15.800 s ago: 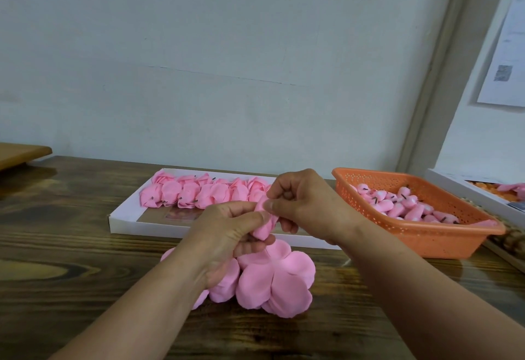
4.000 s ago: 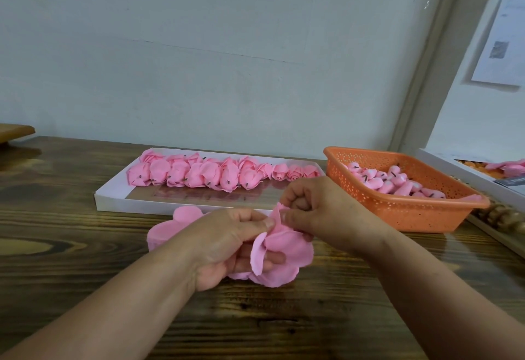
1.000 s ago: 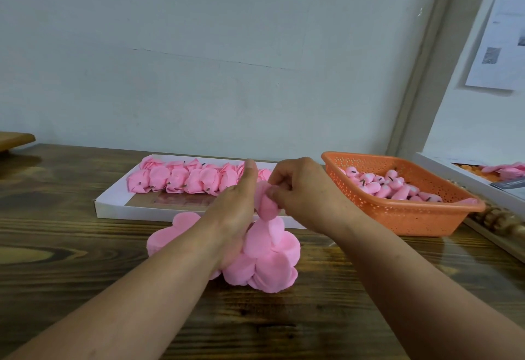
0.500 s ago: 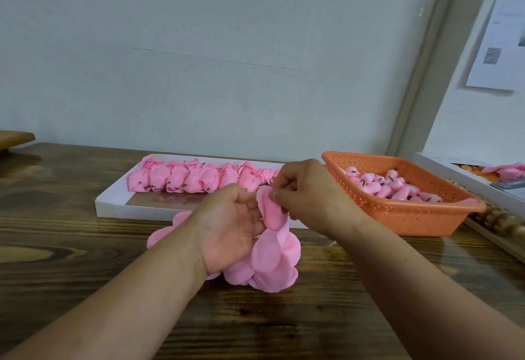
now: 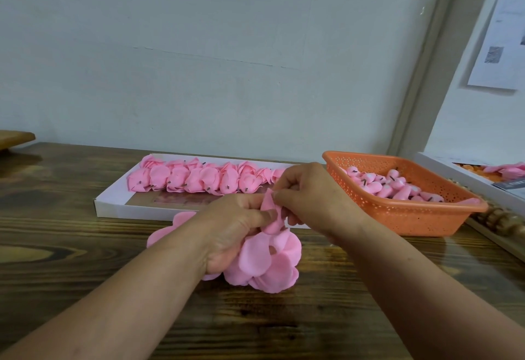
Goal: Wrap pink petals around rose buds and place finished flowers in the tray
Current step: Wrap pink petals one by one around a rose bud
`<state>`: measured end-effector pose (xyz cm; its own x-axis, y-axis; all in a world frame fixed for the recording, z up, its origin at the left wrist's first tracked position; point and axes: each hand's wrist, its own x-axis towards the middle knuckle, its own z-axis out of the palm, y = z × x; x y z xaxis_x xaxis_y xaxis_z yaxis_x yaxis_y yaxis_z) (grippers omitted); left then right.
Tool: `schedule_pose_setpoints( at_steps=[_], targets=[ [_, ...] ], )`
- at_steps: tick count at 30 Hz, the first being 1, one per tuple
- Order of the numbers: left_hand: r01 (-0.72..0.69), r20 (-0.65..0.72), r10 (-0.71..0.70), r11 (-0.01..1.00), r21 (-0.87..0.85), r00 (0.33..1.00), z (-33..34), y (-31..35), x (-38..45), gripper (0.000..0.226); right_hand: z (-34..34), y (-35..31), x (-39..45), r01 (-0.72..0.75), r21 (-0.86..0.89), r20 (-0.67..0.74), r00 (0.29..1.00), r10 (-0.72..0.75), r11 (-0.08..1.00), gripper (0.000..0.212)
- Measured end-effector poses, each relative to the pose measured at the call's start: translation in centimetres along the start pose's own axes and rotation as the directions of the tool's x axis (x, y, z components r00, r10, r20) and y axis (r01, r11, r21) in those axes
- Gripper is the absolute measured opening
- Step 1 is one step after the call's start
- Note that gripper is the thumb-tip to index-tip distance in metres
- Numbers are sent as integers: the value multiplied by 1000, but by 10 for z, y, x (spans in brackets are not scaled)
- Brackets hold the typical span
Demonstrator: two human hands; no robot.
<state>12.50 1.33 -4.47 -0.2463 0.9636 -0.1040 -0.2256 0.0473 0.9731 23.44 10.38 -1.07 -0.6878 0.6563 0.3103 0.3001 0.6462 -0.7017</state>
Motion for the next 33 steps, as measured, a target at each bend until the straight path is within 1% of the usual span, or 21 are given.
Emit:
schedule_pose_setpoints(
  at_steps=[2, 4, 6, 8, 13, 15, 17, 19, 21, 23, 25, 27, 29, 31, 33],
  targets=[
    [-4, -4, 4, 1000, 31, 1000, 0, 2, -1, 17, -3, -2, 0, -26, 89, 46, 999, 22, 996, 18],
    [-7, -5, 8, 999, 46, 1000, 0, 2, 0, 19, -5, -4, 0, -55, 140, 92, 995, 42, 989, 15],
    [-2, 5, 2, 999, 40, 1000, 1, 2, 0, 22, -7, -4, 0, -63, 143, 120, 992, 46, 988, 6],
    [5, 33, -6, 1000, 17, 999, 0, 2, 0, 22, -8, -3, 1, -43, 125, 126, 992, 27, 991, 7],
    [25, 89, -18, 997, -72, 996, -3, 1, 1, 20, -9, 0, 0, -40, 135, 94, 995, 27, 990, 15],
    [26, 109, -14, 993, -111, 994, -8, 1, -1, 26, -12, 3, 1, -60, 138, 48, 997, 54, 989, 21],
    [26, 127, -11, 993, -119, 992, -14, -1, -3, 30, -16, 4, 3, -92, 190, 15, 996, 91, 977, 24],
    [16, 128, -7, 997, -76, 992, -19, -7, -8, 32, -19, 4, 4, -109, 256, 10, 994, 110, 961, 25],
    [-37, 110, 37, 999, -4, 993, -20, -14, -10, 33, -19, 3, 4, -112, 295, 14, 993, 113, 949, 25],
    [-132, 61, 129, 990, 49, 990, -20, -22, -8, 36, -18, 3, 4, -112, 308, 21, 994, 111, 945, 25],
    [-197, 15, 196, 980, 41, 980, -17, -27, -6, 48, -15, 3, 4, -110, 302, 16, 994, 111, 947, 26],
    [-234, -26, 235, 971, 41, 972, -13, -32, -5, 57, -13, 3, 4, -103, 274, -6, 994, 109, 956, 26],
    [-256, -64, 260, 964, 67, 964, -10, -35, -4, 61, -12, 4, 4, -103, 252, -18, 994, 111, 962, 26],
    [-263, -95, 269, 962, 74, 959, -8, -35, -3, 63, -12, 5, 4, -108, 248, -16, 993, 116, 963, 24],
    [-270, -131, 276, 961, 62, 952, -5, -35, -4, 58, -12, 5, 4, -113, 244, -10, 993, 119, 963, 23]
  ],
)
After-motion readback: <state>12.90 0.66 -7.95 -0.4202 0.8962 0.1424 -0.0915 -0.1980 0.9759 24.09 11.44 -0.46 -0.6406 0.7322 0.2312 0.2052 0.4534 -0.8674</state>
